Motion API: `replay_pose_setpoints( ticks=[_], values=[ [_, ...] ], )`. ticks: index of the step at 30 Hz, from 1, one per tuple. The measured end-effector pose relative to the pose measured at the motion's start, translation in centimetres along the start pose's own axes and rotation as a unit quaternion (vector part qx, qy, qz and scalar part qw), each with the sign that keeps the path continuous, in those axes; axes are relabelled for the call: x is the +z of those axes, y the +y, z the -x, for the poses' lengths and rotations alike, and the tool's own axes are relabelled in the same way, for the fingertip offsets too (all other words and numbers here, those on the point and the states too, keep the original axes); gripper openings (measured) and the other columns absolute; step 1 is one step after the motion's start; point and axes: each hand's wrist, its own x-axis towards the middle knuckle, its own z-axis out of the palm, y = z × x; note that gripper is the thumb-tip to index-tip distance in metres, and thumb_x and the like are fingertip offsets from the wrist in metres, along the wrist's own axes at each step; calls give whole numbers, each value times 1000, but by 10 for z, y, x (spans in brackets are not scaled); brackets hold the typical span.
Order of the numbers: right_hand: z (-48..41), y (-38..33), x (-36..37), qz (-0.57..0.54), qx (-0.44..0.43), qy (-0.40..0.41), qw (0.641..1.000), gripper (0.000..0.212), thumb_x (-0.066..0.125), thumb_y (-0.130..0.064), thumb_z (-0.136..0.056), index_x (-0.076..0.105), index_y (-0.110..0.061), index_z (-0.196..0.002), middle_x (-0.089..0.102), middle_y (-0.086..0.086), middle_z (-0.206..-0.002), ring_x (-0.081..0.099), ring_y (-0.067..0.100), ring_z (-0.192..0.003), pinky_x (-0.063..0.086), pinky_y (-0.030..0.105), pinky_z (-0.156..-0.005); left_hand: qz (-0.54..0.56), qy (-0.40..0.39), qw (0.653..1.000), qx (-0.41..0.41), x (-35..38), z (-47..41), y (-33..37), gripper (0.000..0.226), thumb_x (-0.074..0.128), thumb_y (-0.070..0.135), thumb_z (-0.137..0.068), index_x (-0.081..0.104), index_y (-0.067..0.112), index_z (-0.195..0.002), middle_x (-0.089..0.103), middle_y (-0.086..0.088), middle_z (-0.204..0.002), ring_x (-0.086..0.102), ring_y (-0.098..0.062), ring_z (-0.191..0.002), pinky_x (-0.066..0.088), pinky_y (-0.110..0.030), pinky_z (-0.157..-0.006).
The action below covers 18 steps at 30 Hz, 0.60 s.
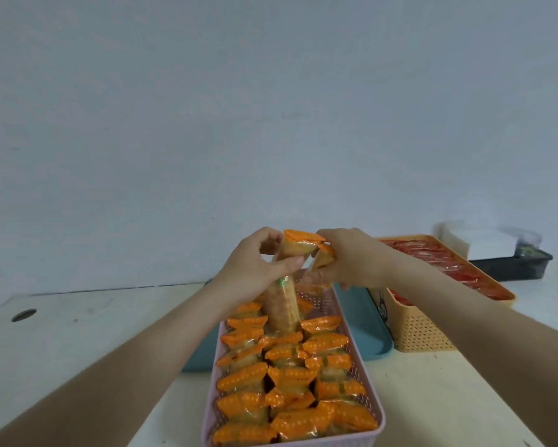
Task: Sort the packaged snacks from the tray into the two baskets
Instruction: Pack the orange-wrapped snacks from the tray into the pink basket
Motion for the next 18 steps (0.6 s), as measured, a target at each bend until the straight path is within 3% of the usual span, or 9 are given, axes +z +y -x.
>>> replay_pose_setpoints(
  ticks=[3, 5, 12, 15, 18],
  values=[
    [0, 3, -3, -3, 14, 28, 999, 33, 73, -47, -79, 59, -18, -89, 65, -7, -81, 60, 5, -61, 46, 18, -57, -29, 65, 997, 24, -10, 5, -1, 28, 78, 30, -77, 61, 24, -99, 65, 7, -97, 61, -12, -88, 51, -29, -78],
    [2, 1, -5, 19, 20, -6, 1000, 28, 71, -43, -82, 57, -22, -95, 58, -10, -87, 53, 5, -73, 40, 17, -60, -20, 38, 999, 14, -15, 9, 0, 29, 76, 30, -80, 60, 22, -102, 68, 3, -95, 66, -13, -86, 57, -35, -77],
    [8, -22, 12, 286, -51, -85, 953, 36, 55, -47, -88, 62, -26, -117, 67, -4, -107, 60, 18, -99, 51, 35, -79, -143, -34, 988, 47, -10, 18, 3, 32, 75, 30, -80, 49, 35, -100, 67, 11, -87, 65, -3, -73, 56, -28, -70],
    [9, -21, 14, 259, -44, -127, 956, 37, 56, -45, -89, 60, -24, -120, 67, -3, -112, 59, 18, -101, 50, 34, -83, -189, -68, 979, 46, -12, 19, 5, 32, 74, 33, -79, 48, 36, -97, 67, 10, -84, 63, -2, -70, 51, -25, -65],
    [8, -14, 10, 132, -5, -136, 982, 43, 63, -52, -84, 55, -23, -115, 61, -4, -113, 56, 16, -102, 46, 30, -84, -195, -81, 977, 40, -14, 21, 5, 31, 74, 37, -80, 50, 36, -100, 67, 12, -83, 62, 0, -71, 45, -19, -61]
  ],
)
